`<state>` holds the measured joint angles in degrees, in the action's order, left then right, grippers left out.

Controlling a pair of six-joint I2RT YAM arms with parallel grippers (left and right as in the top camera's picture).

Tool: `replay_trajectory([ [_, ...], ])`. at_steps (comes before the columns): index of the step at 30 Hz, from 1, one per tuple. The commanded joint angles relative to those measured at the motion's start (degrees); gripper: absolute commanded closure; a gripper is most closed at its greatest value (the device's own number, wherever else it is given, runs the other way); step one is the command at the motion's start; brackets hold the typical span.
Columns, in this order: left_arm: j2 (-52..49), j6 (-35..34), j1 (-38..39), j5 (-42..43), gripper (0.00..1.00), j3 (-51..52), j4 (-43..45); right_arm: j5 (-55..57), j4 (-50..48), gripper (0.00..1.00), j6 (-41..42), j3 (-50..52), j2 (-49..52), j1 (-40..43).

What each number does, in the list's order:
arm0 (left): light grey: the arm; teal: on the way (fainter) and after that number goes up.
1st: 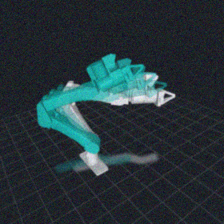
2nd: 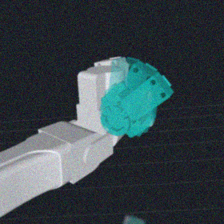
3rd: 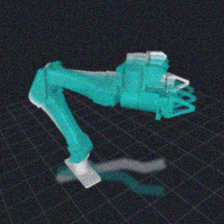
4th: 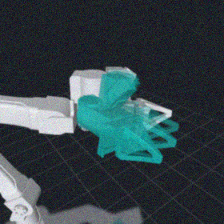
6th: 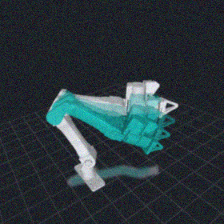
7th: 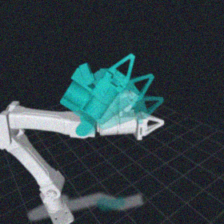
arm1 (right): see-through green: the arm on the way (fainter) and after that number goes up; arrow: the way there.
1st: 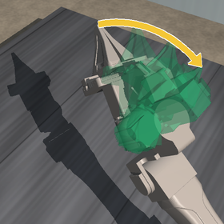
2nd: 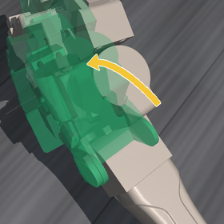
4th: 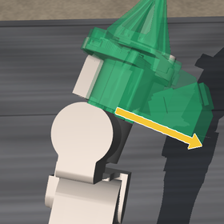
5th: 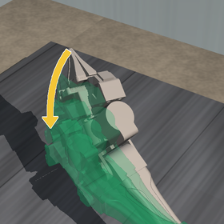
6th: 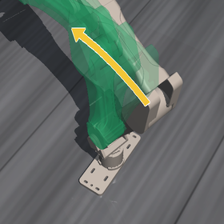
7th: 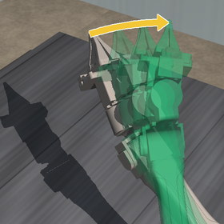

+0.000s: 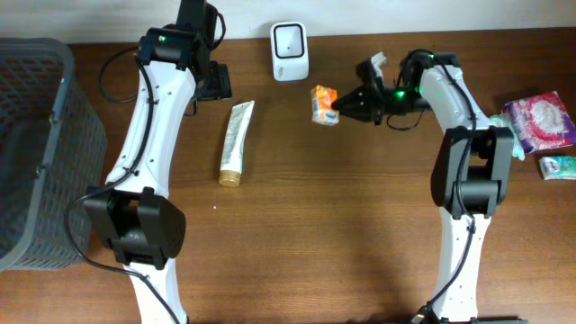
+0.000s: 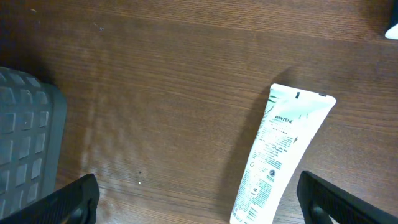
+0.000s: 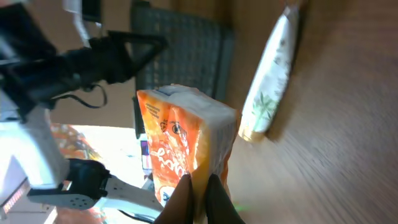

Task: Scan the item barcode

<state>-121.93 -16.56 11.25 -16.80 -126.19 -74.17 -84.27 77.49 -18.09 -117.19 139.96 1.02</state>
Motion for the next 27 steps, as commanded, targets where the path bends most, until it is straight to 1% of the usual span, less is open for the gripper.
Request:
replay_trajectory([
  [1, 0.66, -0.55, 0.20, -0.57, 0.01, -0.04, -0.02, -4.68, -0.28, 0.96, -4.24, -0.90, -1.92, 0.57],
  [2, 0.66, -0.57, 0.20, -0.57, 0.01, -0.04, -0.02, -4.63, 0.07, 0.96, -6.78, -0.90, -1.92, 0.28],
  [5, 0.66, -0.55, 0.22, -0.57, 0.01, -0.04, -0.02, 3.61, 12.50, 0.96, -33.66, -0.90, -1.92, -1.88],
  [6, 0.66, -0.57, 0.22, -0.57, 0.01, -0.04, -0.02, 3.48, 13.90, 0.96, -35.69, -0.90, -1.92, -1.77],
  [10, 0.66, -0.57, 0.22, -0.57, 0.01, -0.04, -0.02, 2.84, 15.13, 0.96, -35.39, -0.90, -1.92, 1.51],
  [11, 0.66, -0.57, 0.22, -0.57, 0.01, -0.04, -0.02, 3.61, 15.19, 0.96, -34.34, -0.90, -1.92, 2.14],
  [12, 0.66, -0.57, 0.22, -0.57, 0.01, -0.04, -0.02, 6.62, 15.13, 0.96, -32.96, -0.90, -1.92, 2.51],
  [13, 0.66, -0.55, 0.22, -0.57, 0.01, -0.04, 0.00, 17.64, 15.13, 0.96, -29.49, -0.87, -1.90, 2.71],
  [15, 0.66, -0.57, 0.22, -0.57, 0.01, -0.04, -0.02, 29.92, 14.93, 0.96, -22.18, -0.74, -1.86, 2.25],
  [16, 0.66, -0.57, 0.22, -0.57, 0.01, -0.04, -0.02, 35.26, 13.77, 0.96, -17.84, -0.74, -1.86, 1.95],
  [18, 0.66, -0.57, 0.22, -0.57, 0.01, -0.04, -0.02, 49.18, 7.91, 0.96, -1.44, -0.74, -1.86, 1.18],
  [21, 0.66, -0.57, 0.20, -0.57, 0.01, -0.04, -0.02, 56.52, 3.98, 0.96, 8.81, -0.74, -1.86, 0.52],
  [22, 0.66, -0.55, 0.22, -0.57, 0.01, -0.04, 0.00, 61.09, 3.13, 0.85, 12.07, -0.74, -1.86, 0.15],
  [23, 0.66, -0.55, 0.20, -0.57, 0.01, -0.04, 0.00, 62.75, 2.84, 0.65, 12.61, -0.74, -1.86, -0.20],
  [24, 0.66, -0.57, 0.22, -0.57, 0.01, -0.04, 0.00, 63.19, 2.69, 0.53, 12.61, -0.74, -1.86, -0.61],
  [26, 0.66, -0.57, 0.22, -0.57, 0.01, -0.04, -0.02, 63.12, 1.88, 0.39, 12.66, -0.74, -1.86, -1.60],
  [27, 0.66, -0.57, 0.22, -0.57, 0.01, -0.04, 0.00, 63.14, 1.49, 0.37, 13.27, -0.74, -1.86, -1.92],
])
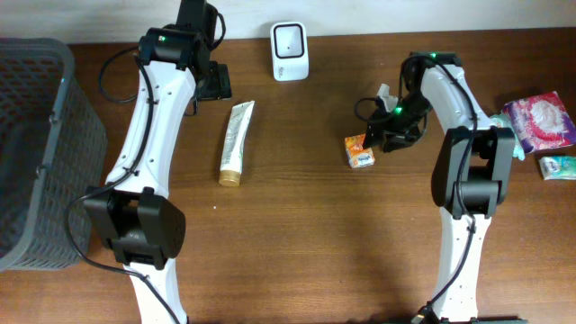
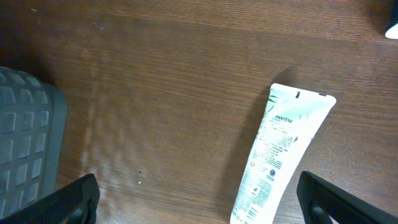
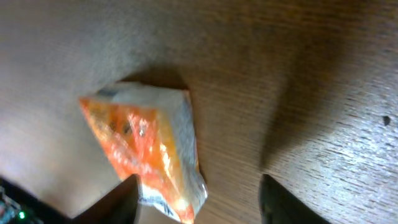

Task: Scan the item barcode

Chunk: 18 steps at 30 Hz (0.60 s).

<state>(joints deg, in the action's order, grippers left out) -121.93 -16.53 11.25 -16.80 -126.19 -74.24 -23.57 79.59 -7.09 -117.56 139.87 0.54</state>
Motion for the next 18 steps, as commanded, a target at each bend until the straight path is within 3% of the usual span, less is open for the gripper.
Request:
replay_trajectory([
  [1, 0.66, -0.59, 0.22, -0.57, 0.01, -0.04, 0.04, 2.43, -1.16, 0.35, 4.20, -0.37, -1.77, -1.75],
  [5, 0.66, -0.57, 0.22, -0.57, 0.01, -0.04, 0.04, 2.40, -1.22, 0.36, 6.64, 0.52, -1.62, -3.37],
  [6, 0.66, -0.57, 0.22, -0.57, 0.01, -0.04, 0.04, 2.47, -1.68, 0.42, 6.75, 1.95, -1.60, -3.93],
  [7, 0.66, -0.59, 0.22, -0.57, 0.01, -0.04, 0.04, 2.62, -2.60, 0.62, 6.78, 3.80, -1.60, -4.37],
  [8, 0.66, -0.59, 0.20, -0.57, 0.01, -0.04, 0.07, 2.60, -3.13, 0.70, 6.78, 4.52, -1.60, -4.39],
  [10, 0.66, -0.57, 0.22, -0.57, 0.01, -0.04, 0.07, 0.61, -3.50, 0.96, 6.75, 5.18, -1.60, -4.37],
  [12, 0.66, -0.57, 0.22, -0.57, 0.01, -0.04, 0.04, -6.80, -3.28, 0.96, 6.27, 4.57, -1.68, -4.17],
  [16, 0.66, -0.59, 0.22, -0.57, 0.01, -0.04, 0.04, -41.29, -2.51, 0.96, -7.02, -0.74, -2.05, -1.33],
  [18, 0.66, -0.59, 0.22, -0.57, 0.01, -0.04, 0.04, -47.54, -4.02, 0.96, -7.67, -1.73, -2.05, -0.46],
])
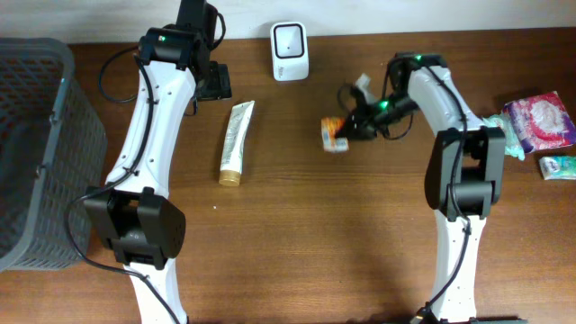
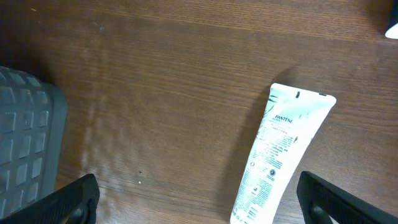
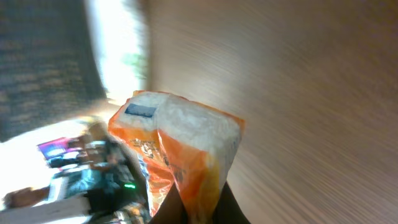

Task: Scan the item barcode

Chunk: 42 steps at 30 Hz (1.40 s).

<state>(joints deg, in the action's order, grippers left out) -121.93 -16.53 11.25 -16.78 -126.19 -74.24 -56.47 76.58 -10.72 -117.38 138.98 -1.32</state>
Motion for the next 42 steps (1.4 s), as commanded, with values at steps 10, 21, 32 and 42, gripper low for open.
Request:
replay_trajectory([
  [10, 0.66, -0.57, 0.22, -0.59, 0.01, -0.04, 0.07, -22.77, -1.81, 0.96, -15.69, -1.90, -1.14, 0.94],
  [21, 0.66, -0.57, 0.24, -0.59, 0.01, -0.04, 0.07, -8.96, -2.08, 0.96, -7.80, -1.90, -1.14, -2.16],
  [32, 0.66, -0.57, 0.26, -0.59, 0.01, -0.04, 0.04, 87.76, 8.81, 0.96, 34.18, -3.65, -3.72, -14.47],
  [42, 0.66, -0.59, 0.26, -0.59, 0.01, -0.04, 0.04, 82.27, 0.94, 0.88, 35.23, 3.02, -3.52, -20.22],
])
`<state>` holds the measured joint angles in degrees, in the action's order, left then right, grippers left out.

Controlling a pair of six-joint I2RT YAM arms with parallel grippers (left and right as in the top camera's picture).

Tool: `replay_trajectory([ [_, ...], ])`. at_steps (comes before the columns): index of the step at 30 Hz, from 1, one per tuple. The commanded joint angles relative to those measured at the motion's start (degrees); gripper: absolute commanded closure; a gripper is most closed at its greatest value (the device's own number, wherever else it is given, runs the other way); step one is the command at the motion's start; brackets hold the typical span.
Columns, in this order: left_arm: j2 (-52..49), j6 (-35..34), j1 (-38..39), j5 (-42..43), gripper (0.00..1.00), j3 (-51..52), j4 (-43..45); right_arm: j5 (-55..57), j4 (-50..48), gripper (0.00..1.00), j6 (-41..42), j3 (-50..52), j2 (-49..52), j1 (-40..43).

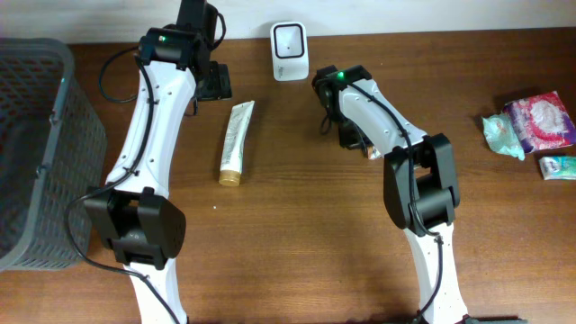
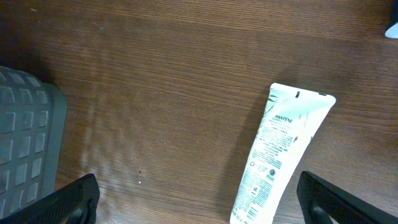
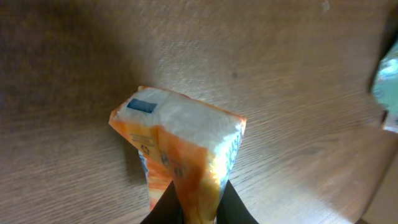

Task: Scan the item barcode

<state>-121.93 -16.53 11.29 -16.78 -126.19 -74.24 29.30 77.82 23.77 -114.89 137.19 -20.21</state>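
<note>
The orange-and-white packet is pinched at its lower end by my right gripper, which is shut on it just above the wood. In the overhead view my right gripper points down right of and below the white scanner; only a sliver of the packet shows beside the arm. My left gripper hangs open at the back left, its fingertips wide apart over the table. A white Pantene tube lies between them, untouched.
A dark mesh basket fills the left edge and shows in the left wrist view. The tube lies left of centre. A pink pack and teal packets lie at the far right edge.
My right arm has swung round so its wrist now sits just below the scanner. The packet, still held, went from the left of the arm to slightly right and lower. The left arm is unchanged.
First my right gripper held the orange packet up just right of the scanner. Then the packet lay on the table further right with the fingers open around it. Then the gripper was shut on it again, lifted, and now holds it low under the turned wrist.
</note>
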Motion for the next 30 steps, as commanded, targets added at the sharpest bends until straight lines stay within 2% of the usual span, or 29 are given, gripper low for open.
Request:
replay_trajectory([
  [1, 0.66, -0.57, 0.22, -0.59, 0.01, -0.04, 0.04, -5.88, -0.33, 0.83, 0.72, 0.50, -1.73, -2.34],
  [4, 0.66, -0.57, 0.22, -0.61, 0.01, -0.04, 0.07, -12.22, -0.07, 0.76, 0.07, -0.22, -1.73, -5.25],
  [5, 0.66, -0.57, 0.20, -0.59, 0.01, -0.04, 0.04, -13.35, -0.02, 0.61, 0.04, -1.11, -1.73, -6.54],
  [6, 0.66, -0.57, 0.20, -0.59, 0.01, -0.04, 0.04, -14.45, 0.70, 0.54, -0.96, -2.62, -1.75, -7.50],
  [8, 0.66, -0.59, 0.22, -0.59, 0.01, -0.04, 0.07, -14.62, 0.79, 0.62, -4.70, -5.40, -1.75, -8.72],
  [17, 0.66, -0.59, 0.22, -0.59, 0.01, -0.04, 0.07, -16.00, 0.68, 0.67, -5.55, -5.79, -1.70, -5.53],
  [19, 0.66, -0.57, 0.22, -0.59, 0.01, -0.04, 0.07, -16.02, -1.05, 0.70, -5.55, -3.23, -1.70, -4.17],
  [20, 0.66, -0.59, 0.22, -0.59, 0.01, -0.04, 0.07, -16.11, -2.47, 0.76, -5.53, -1.44, -1.70, -3.74],
  [21, 0.66, -0.57, 0.22, -0.59, 0.01, -0.04, 0.04, -16.63, -3.28, 0.89, -5.55, -0.33, -1.70, -3.48],
  [22, 0.66, -0.59, 0.22, -0.59, 0.01, -0.04, 0.04, -17.27, -3.54, 0.96, -5.55, 0.15, -1.70, -3.37],
  [24, 0.66, -0.57, 0.22, -0.61, 0.01, -0.04, 0.04, -17.62, -4.20, 0.96, -5.55, 0.20, -1.73, -3.39],
  [26, 0.66, -0.59, 0.22, -0.59, 0.01, -0.04, 0.07, -22.60, -4.85, 0.96, -5.60, -3.32, -1.73, -1.77],
  [29, 0.66, -0.57, 0.22, -0.59, 0.01, -0.04, 0.04, -30.88, -5.99, 0.96, -7.28, -16.17, -1.73, 3.65],
  [30, 0.66, -0.59, 0.22, -0.59, 0.01, -0.04, 0.07, -32.70, -9.44, 0.96, -7.28, -20.41, -1.73, 5.46],
])
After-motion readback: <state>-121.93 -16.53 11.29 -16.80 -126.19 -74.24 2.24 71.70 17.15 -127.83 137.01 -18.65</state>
